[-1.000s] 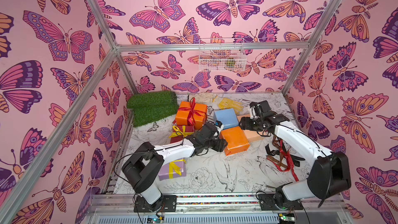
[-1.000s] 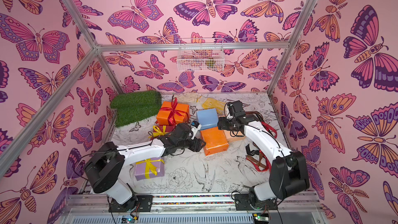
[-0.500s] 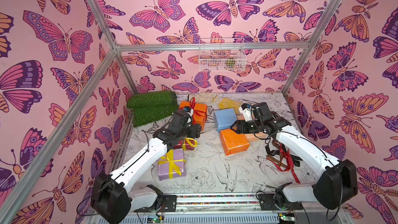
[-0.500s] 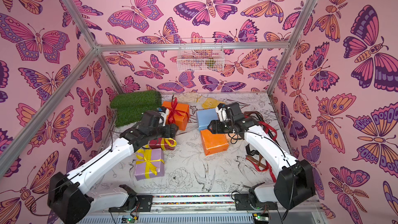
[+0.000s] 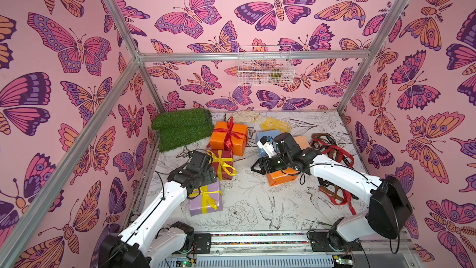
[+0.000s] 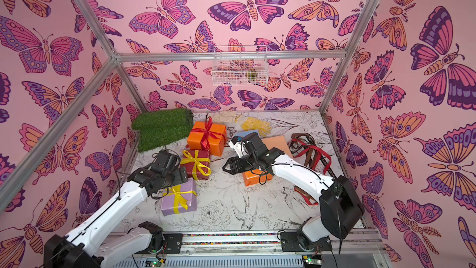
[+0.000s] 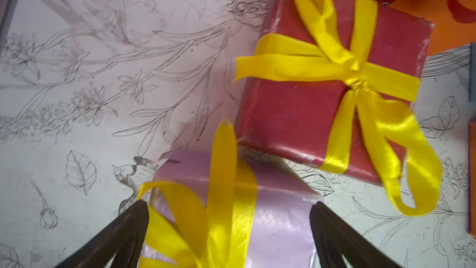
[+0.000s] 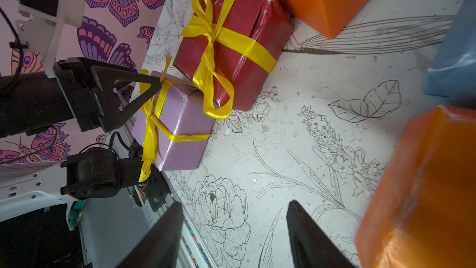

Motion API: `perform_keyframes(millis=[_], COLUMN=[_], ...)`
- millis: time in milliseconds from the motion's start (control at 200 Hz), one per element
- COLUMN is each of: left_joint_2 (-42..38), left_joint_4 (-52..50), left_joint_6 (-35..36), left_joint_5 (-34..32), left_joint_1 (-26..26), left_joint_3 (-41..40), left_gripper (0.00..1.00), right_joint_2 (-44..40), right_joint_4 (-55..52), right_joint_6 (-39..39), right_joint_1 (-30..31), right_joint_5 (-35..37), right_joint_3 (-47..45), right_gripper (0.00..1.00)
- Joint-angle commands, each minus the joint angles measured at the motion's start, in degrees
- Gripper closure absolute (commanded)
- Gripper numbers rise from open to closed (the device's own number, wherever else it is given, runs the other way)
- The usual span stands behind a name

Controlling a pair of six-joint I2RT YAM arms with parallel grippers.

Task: Untie the ribbon bows on the gift boxes
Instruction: Move the gift box to the center of the board.

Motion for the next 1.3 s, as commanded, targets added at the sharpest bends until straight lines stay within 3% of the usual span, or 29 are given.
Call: perform_keyframes(millis=[0,471,596,826,1057,1292], left_joint_2=[-5.6,-10.3,-10.7,-9.5,-5.5,2.5], left_joint_4=[-5.9,2.6,4.8,9.1,16.6,32.2], left_joint_6=[-4.9,-12.5,-12.3,-10.2,-9.3,-12.7], left_joint_5=[-1.6,15.0,19.1,26.1,31.1,33.7], left_joint_1=[1.8,5.2,4.7,1.7,-6.9,-13.4], left_joint_3=[-2.1,-14.4,-16.4,-16.0,-13.1,-12.6], left_gripper=[0.0,0.0,0.05,0.09,0.1,0.11], right_joint_2=[0.9,1.1,2.1,1.5,-1.1,-4.8], right_joint_4=[2.2,3.7,3.0,2.4,3.7,10.3], right_joint_6=[0.7,-0.5,-0.8,0.0,3.3,10.1], right_joint_1=[0.5,0.5,0.5,1.1,4.1,5.7], right_joint_5=[-2.7,-5.0,-5.6,-5.4,-4.4,-3.7], right_joint_3=[-1.0,-2.5,-2.0,-4.4,-9.4,-16.4], right_gripper=[0.34,0.32,0.33,0.36,0.4,0.46])
